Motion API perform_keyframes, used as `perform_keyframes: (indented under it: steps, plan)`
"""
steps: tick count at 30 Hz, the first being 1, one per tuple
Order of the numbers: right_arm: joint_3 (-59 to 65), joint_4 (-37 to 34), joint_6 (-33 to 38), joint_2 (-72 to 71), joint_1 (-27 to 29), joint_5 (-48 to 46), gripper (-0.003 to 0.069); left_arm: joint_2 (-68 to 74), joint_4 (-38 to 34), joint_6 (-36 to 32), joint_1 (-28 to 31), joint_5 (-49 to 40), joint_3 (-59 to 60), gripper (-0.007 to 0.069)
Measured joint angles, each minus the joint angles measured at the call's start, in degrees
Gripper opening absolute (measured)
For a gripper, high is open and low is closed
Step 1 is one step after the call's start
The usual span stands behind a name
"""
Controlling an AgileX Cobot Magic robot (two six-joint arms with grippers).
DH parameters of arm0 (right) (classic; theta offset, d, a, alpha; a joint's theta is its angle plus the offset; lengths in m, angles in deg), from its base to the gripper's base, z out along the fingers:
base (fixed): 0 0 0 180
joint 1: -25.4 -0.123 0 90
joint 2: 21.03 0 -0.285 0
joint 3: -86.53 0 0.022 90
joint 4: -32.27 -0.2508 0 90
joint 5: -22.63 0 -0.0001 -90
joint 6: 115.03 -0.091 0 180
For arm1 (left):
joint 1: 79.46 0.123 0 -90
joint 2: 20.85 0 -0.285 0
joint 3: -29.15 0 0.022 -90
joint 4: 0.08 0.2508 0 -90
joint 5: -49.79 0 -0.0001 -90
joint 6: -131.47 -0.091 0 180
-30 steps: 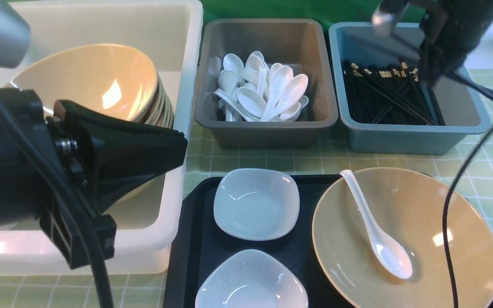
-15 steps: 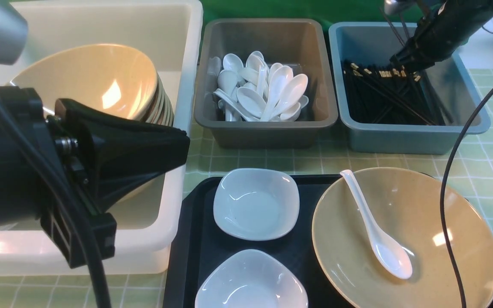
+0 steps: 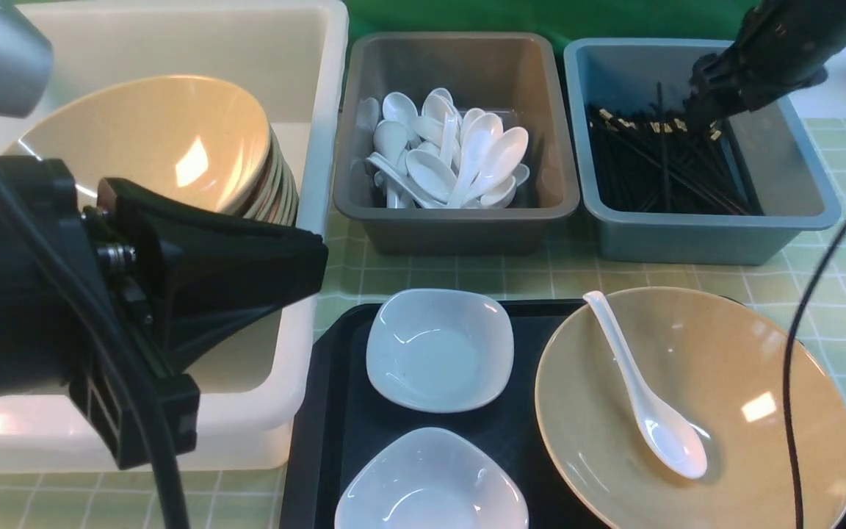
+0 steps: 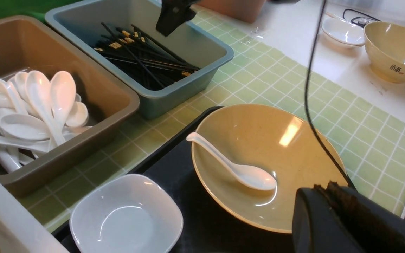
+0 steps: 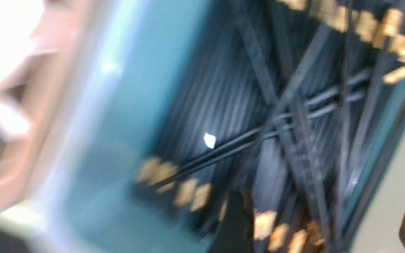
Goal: On green table put chopsticks spoon bowls plates into blue grey white boxes.
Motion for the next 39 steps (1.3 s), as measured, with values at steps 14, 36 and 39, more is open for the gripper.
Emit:
perform_keyframes:
  steps: [14, 36, 39]
  plan:
    - [41.8, -5.85, 15.4, -24.96, -12.12, 7.05, 0.0578, -2.37, 4.53, 2.57, 0.0, -1.38, -0.92, -0.0001]
    - [47.45, -6.23, 15.96, -13.95, -15.43, 14.63, 0.0183, -2.37, 23.7, 27.0, 0.0, -12.46, -3.63, -0.0001]
    - [45.3, -6.23, 16.11, -14.99, -15.43, 11.09, 0.0066, -2.37, 23.91, 27.0, 0.0, -12.59, -3.63, -0.0001]
